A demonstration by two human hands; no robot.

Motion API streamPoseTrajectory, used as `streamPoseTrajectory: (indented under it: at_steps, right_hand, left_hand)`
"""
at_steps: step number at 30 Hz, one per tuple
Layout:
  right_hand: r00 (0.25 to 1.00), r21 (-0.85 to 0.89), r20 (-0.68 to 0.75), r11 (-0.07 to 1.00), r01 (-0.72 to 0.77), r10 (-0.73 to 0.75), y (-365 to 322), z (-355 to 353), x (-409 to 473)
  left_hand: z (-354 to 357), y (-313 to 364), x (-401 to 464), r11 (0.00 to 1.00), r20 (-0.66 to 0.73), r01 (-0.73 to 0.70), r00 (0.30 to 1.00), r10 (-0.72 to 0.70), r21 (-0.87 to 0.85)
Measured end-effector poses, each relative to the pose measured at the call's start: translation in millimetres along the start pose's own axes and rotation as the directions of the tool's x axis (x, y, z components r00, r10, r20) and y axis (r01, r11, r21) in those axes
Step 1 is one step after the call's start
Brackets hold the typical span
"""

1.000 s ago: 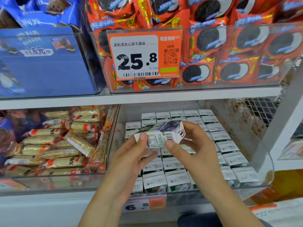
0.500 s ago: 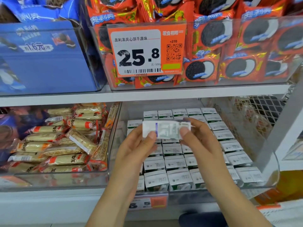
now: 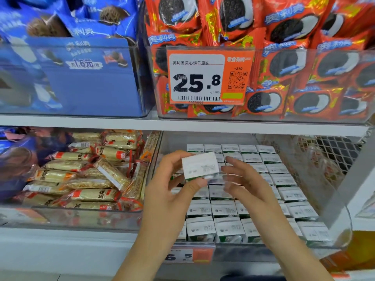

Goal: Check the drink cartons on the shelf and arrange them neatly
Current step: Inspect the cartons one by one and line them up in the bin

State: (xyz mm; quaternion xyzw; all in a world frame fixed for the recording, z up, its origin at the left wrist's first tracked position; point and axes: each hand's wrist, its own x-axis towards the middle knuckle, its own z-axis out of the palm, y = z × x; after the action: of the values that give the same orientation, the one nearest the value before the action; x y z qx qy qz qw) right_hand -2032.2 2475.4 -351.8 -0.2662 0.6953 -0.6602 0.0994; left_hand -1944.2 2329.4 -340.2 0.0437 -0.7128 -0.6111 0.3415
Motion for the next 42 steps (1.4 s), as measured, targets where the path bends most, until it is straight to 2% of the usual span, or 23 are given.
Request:
streamPoseTrajectory:
  at_steps: [1,3,5,9,11,13,14,15,17,20,22,25,29,32,39,42]
  right_hand:
    - [0.995,-0.112,0.017,0.989,0.1,-0.099,-0.6,-1.1,-2.3]
    - [0.959,-0.398,0.118,0.873,0.282,-0.256,0.7,-0.4,-5.5]
    - [0.939,-0.561,0.168,0.754,0.342,-0.301,-0.1,3.9,-6.3]
    - [0.865,-0.635,0.146,0.625,0.454,-0.481,-1.9,14.2,0.8]
    - [0.85,-0.597,0.143,0.641,0.483,-0.507,-3.6,20.2,5.8]
    - [0.868,-0.562,0.11,0.69,0.456,-0.484,-4.9,26.5,13.4]
    - [0.885,-0.549,0.085,0.72,0.424,-0.457,-5.5,29.6,18.9]
    - [0.902,-0.539,0.059,0.747,0.389,-0.427,-5.8,32.6,25.3]
    - [0.926,-0.523,0.011,0.787,0.328,-0.378,-3.4,36.6,41.3]
    - [0.949,-0.508,-0.031,0.823,0.254,-0.313,5.7,42.1,67.1]
    - [0.964,-0.507,-0.031,0.835,0.212,-0.263,13.9,48.3,83.3]
    - [0.98,-0.495,-0.028,0.854,0.157,-0.197,25.3,59.8,106.7]
    - [0.985,-0.577,0.012,0.804,0.146,-0.171,38.2,74.0,130.6]
    - [0.982,-0.661,0.058,0.73,0.172,-0.179,47.0,79.4,140.6]
    - [0.988,-0.822,0.142,0.548,0.155,-0.067,62.2,85.6,160.0]
    - [0.978,-0.857,0.196,0.471,0.209,-0.078,63.1,85.4,159.9]
  left_hand:
    - [-2.5,0.3,0.2,0.998,0.006,-0.021,1.0,0.02,0.053]
    - [-7.9,-0.7,1.6,0.99,0.047,-0.049,0.998,0.043,0.132]
    - [-11.1,-2.7,2.6,0.973,0.114,-0.075,0.992,0.051,0.217]
    - [-13.8,-2.1,2.8,0.941,0.185,-0.157,0.977,0.104,0.3]
    - [-21.3,0.1,5.4,0.904,0.178,-0.212,0.972,0.155,0.371]
    - [-33.9,-1.0,9.1,0.825,0.131,-0.271,0.962,0.238,0.496]
    - [-40.7,-1.8,11.1,0.794,0.097,-0.255,0.965,0.243,0.552]
    - [-47.3,-3.1,12.7,0.771,0.065,-0.206,0.976,0.21,0.602]
    - [-57.1,-8.4,14.1,0.717,0.022,-0.054,0.998,0.053,0.695]
    - [-61.7,-16.7,16.5,0.573,0.048,0.095,0.972,-0.229,0.814]
    - [-62.0,-19.0,18.4,0.567,0.063,0.118,0.955,-0.289,0.815]
    - [-60.2,-23.4,20.6,0.562,0.06,0.095,0.966,-0.252,0.822]
    - [-54.8,-28.0,22.2,0.496,0.047,0.078,0.971,-0.235,0.865]
    - [-55.3,-30.3,23.5,0.508,0.048,0.079,0.971,-0.232,0.858]
    - [-55.2,-35.8,25.0,0.509,0.059,0.062,0.974,-0.218,0.859]
    - [-54.9,-36.7,26.0,0.506,0.059,0.058,0.976,-0.212,0.861]
